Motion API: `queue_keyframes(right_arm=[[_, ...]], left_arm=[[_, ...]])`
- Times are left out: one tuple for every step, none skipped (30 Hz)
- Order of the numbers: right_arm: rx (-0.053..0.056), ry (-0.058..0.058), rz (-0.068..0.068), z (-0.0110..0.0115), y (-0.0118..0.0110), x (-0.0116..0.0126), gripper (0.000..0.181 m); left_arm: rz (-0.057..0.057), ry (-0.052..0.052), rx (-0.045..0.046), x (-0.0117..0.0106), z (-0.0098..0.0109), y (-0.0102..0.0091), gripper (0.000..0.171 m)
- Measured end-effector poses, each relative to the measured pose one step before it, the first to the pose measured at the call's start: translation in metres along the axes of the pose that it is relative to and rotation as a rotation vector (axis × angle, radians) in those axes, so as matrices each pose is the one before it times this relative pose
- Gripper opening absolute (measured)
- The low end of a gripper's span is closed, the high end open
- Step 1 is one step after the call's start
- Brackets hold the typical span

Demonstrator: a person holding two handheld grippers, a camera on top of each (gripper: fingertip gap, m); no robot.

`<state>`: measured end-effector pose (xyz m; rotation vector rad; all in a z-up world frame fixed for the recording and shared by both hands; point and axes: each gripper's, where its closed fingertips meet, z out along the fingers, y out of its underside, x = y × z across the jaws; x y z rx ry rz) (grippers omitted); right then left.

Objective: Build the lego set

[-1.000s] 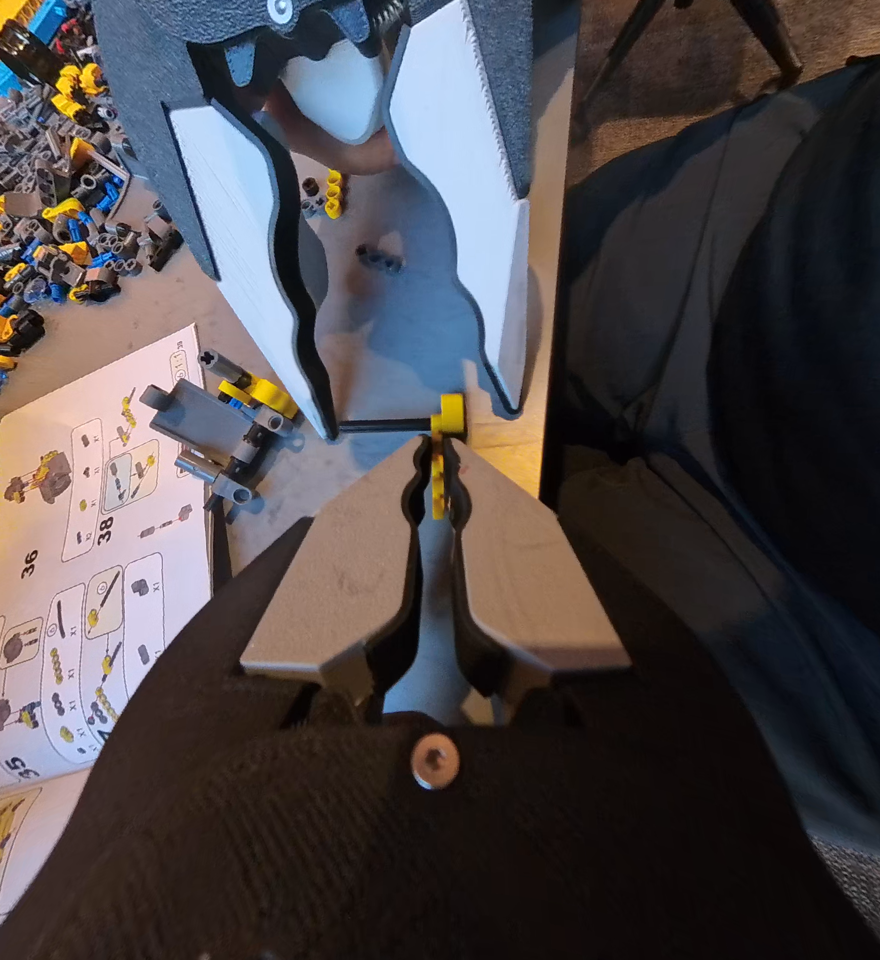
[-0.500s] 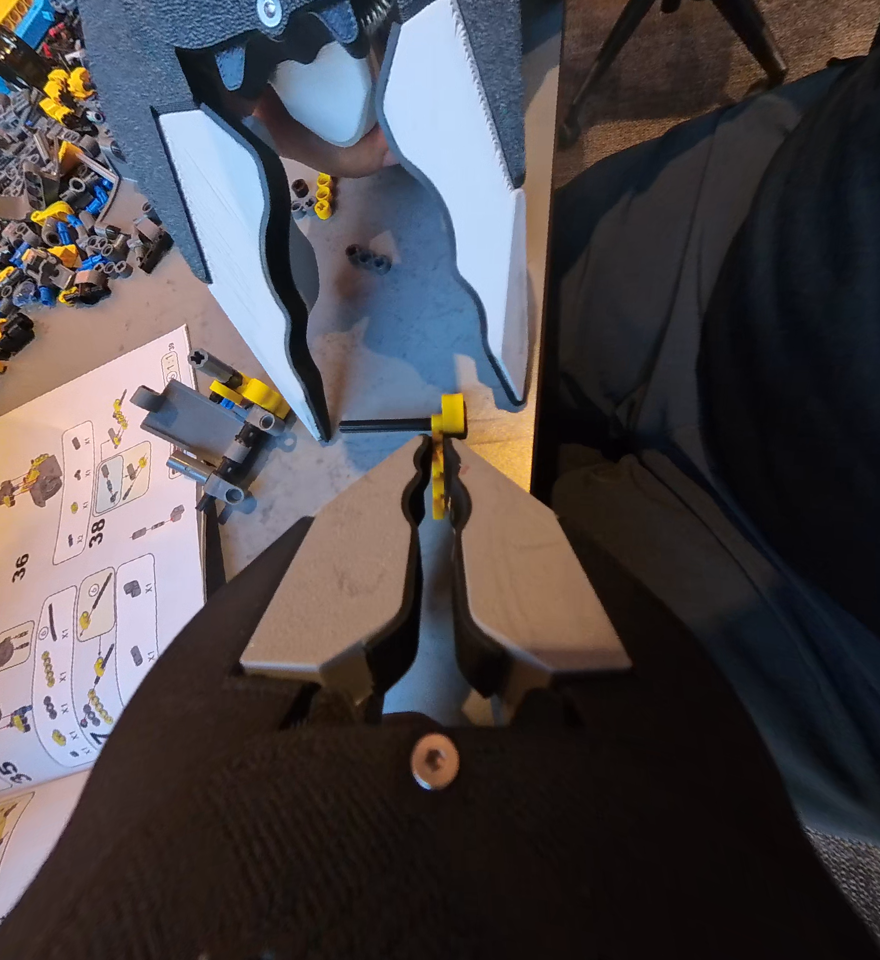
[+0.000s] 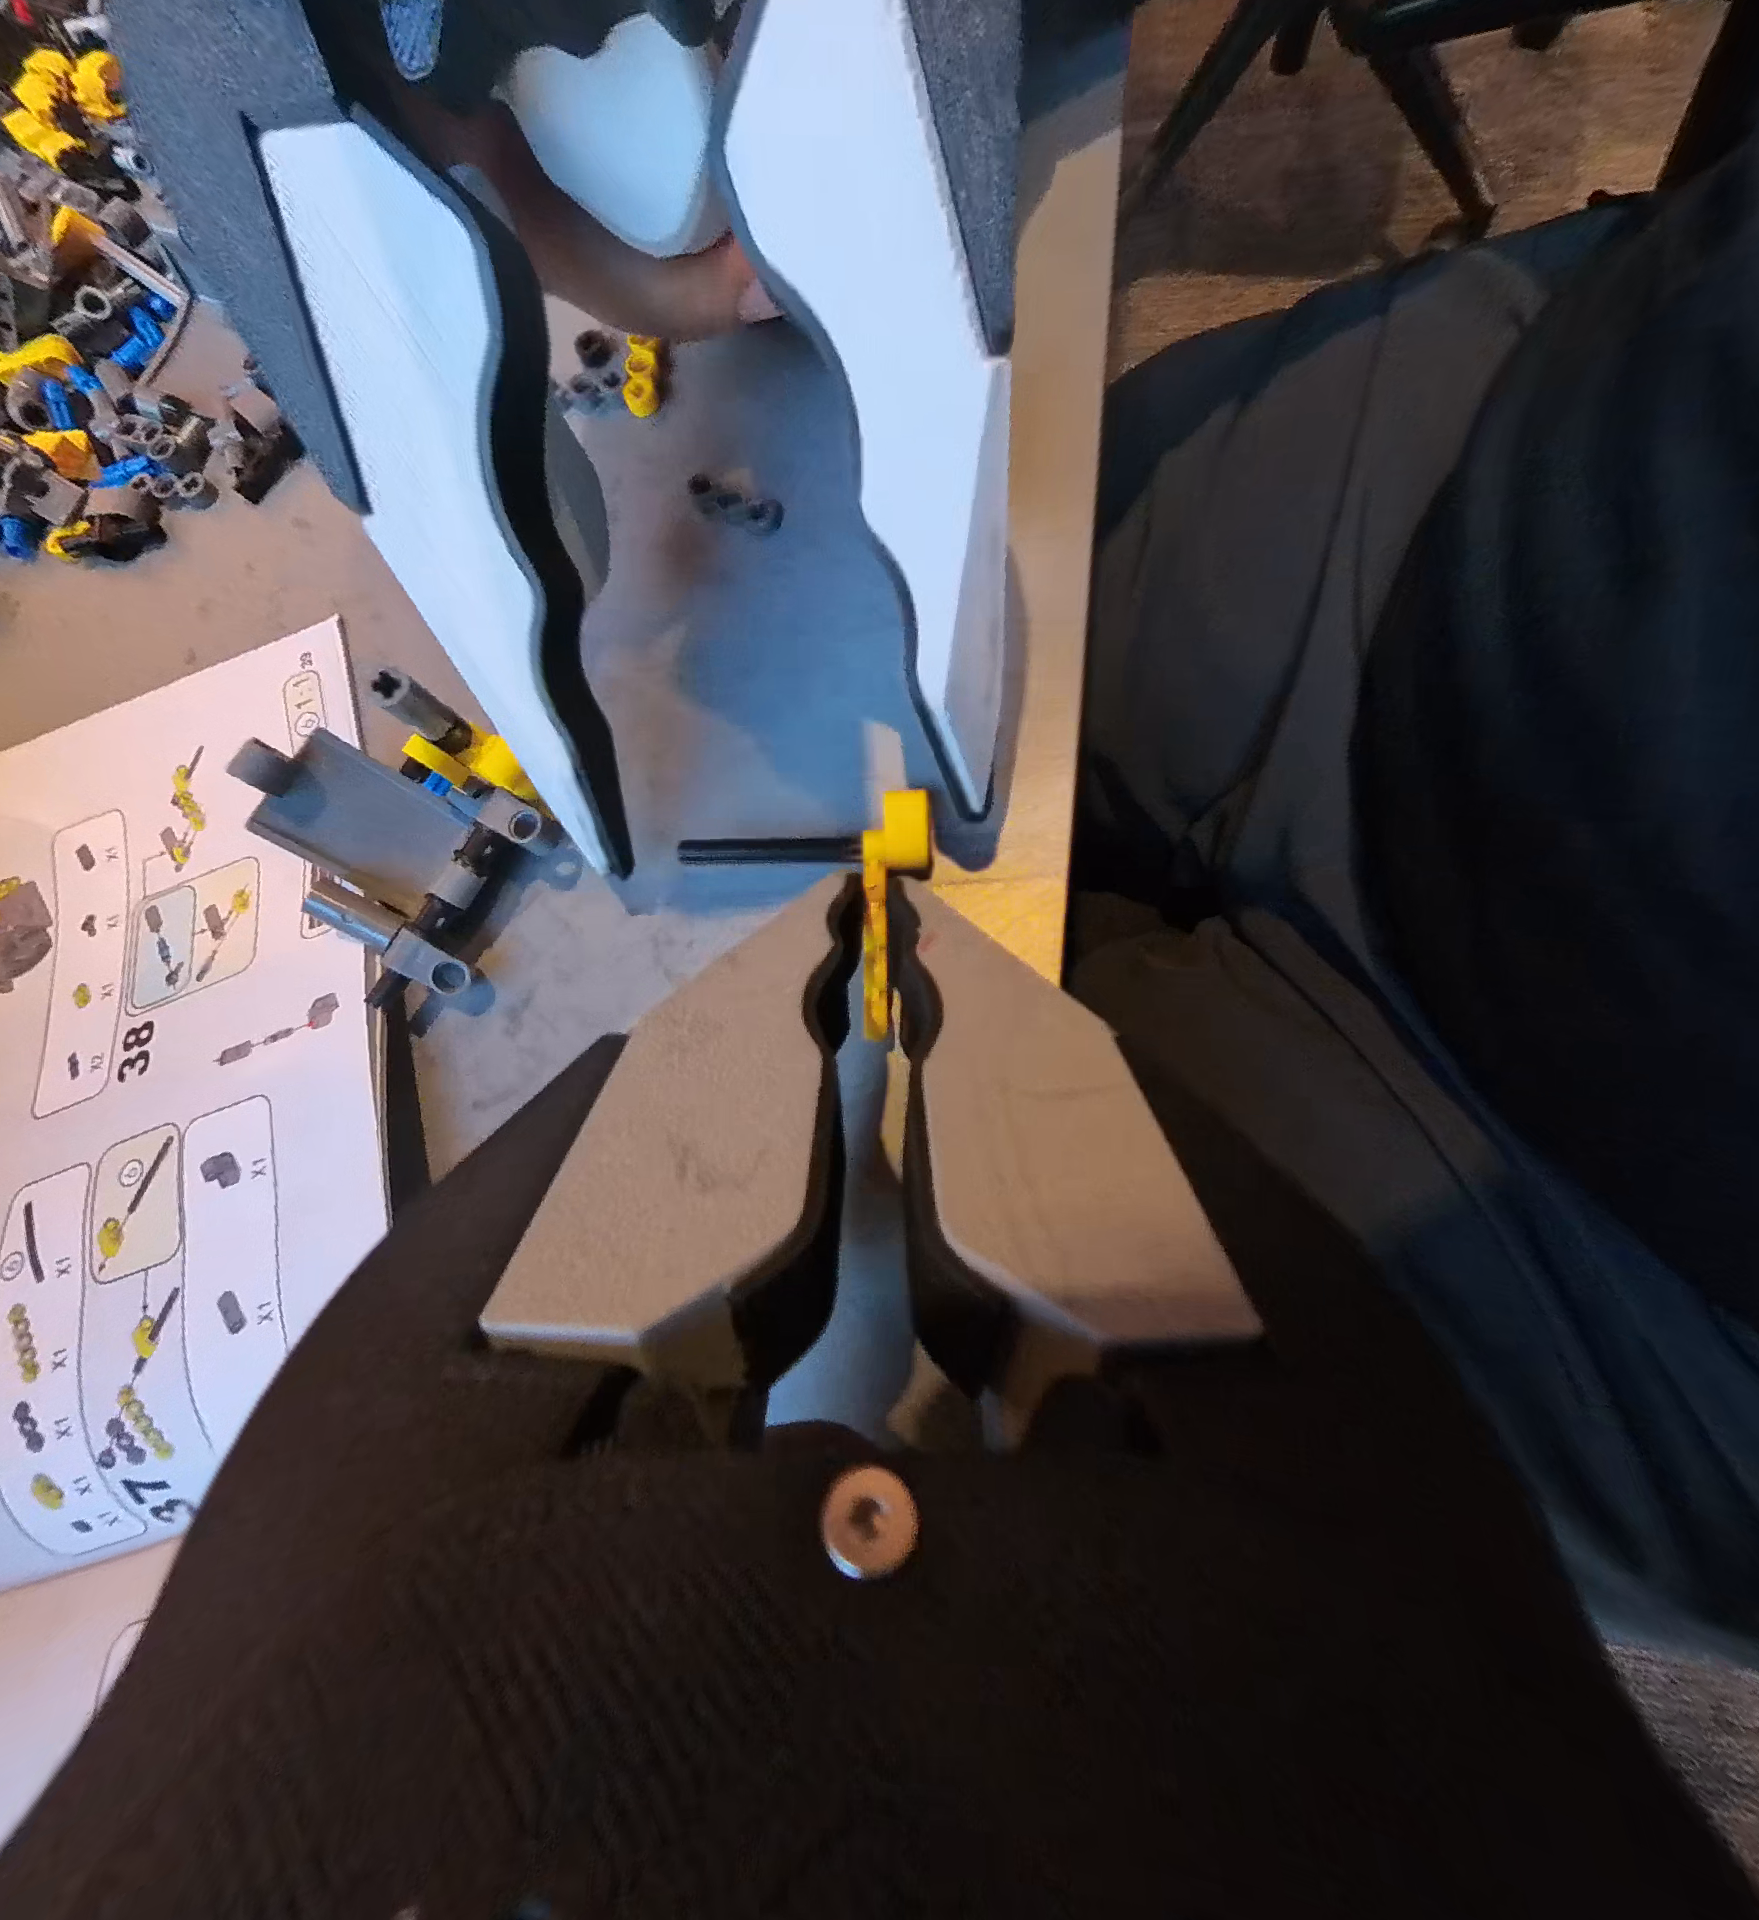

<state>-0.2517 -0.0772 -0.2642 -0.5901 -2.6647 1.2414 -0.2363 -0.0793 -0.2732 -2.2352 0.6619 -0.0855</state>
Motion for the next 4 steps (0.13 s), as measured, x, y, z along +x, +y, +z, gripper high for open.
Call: queue_keyframes(right_arm=[[-0.0125,-0.0019,-0.0111,0.00170,0.00079,-0.00103,0.062],[-0.0220,-0.0023,-0.0133,0.00269,0.00206,-0.00143,0.062],[-0.0305,-0.0002,-0.0089,0.00306,0.00312,-0.00096,0.062],[-0.0067,-0.0056,-0.0058,0.00135,-0.00025,-0.00147,0.060]], left_arm=[[-0.0088,0.0037,-0.00024,-0.00056,0.00006,0.00016,0.003],[-0.0094,-0.0005,-0.00092,-0.00097,-0.00004,0.00026,0.003],[-0.0060,0.0026,-0.00021,-0.00034,-0.00002,0.00009,0.002],[-0.0016,0.0056,0.00043,0.00044,-0.00018,0.00007,0.002]])
